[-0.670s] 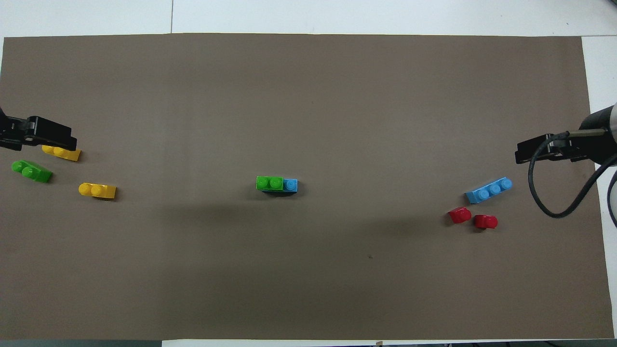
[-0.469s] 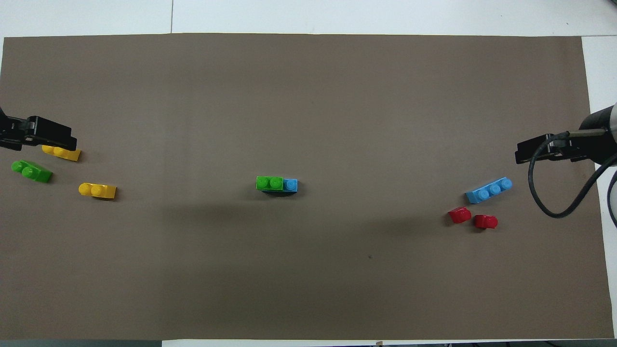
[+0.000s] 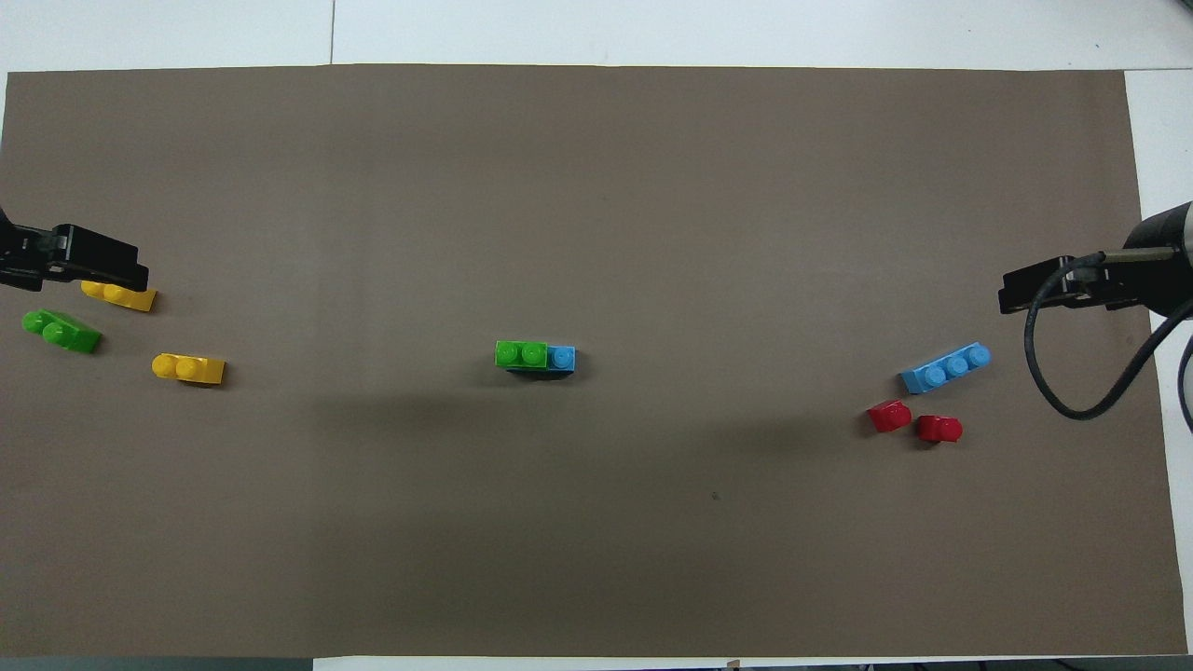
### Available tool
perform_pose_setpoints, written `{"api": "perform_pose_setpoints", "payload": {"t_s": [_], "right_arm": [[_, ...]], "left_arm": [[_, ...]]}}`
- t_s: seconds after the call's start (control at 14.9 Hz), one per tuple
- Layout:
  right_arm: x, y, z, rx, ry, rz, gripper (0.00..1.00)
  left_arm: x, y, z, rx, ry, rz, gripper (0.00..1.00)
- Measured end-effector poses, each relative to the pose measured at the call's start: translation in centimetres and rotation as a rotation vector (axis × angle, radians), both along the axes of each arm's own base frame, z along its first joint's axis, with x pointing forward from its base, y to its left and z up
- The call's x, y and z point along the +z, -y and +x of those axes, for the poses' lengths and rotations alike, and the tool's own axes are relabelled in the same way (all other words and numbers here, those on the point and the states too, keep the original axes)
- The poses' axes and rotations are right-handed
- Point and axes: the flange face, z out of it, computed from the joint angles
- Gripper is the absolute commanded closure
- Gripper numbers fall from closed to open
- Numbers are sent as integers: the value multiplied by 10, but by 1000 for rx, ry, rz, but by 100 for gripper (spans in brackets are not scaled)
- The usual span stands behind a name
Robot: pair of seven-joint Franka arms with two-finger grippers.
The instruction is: Remove green block with left arm and hold with right
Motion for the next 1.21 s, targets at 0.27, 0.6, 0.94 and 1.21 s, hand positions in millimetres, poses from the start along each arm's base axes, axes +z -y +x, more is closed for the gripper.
{"api": "perform_pose_setpoints", "payload": {"t_s": [0.27, 0.6, 0.94, 1.21], "right_arm": [[-3, -21, 4, -318, 31, 4, 4], [-25, -87, 3, -711, -54, 77, 4], [-68, -144, 10, -1076, -257, 202, 4], [-103, -186, 15, -1217, -374, 266, 4]], "left_arm": [[0, 0, 1, 25, 4, 1, 0], [1, 11, 3, 177, 23, 1, 0], [11, 15, -2, 273, 38, -2, 0], [10, 48, -14, 463, 9, 5, 0]]}}
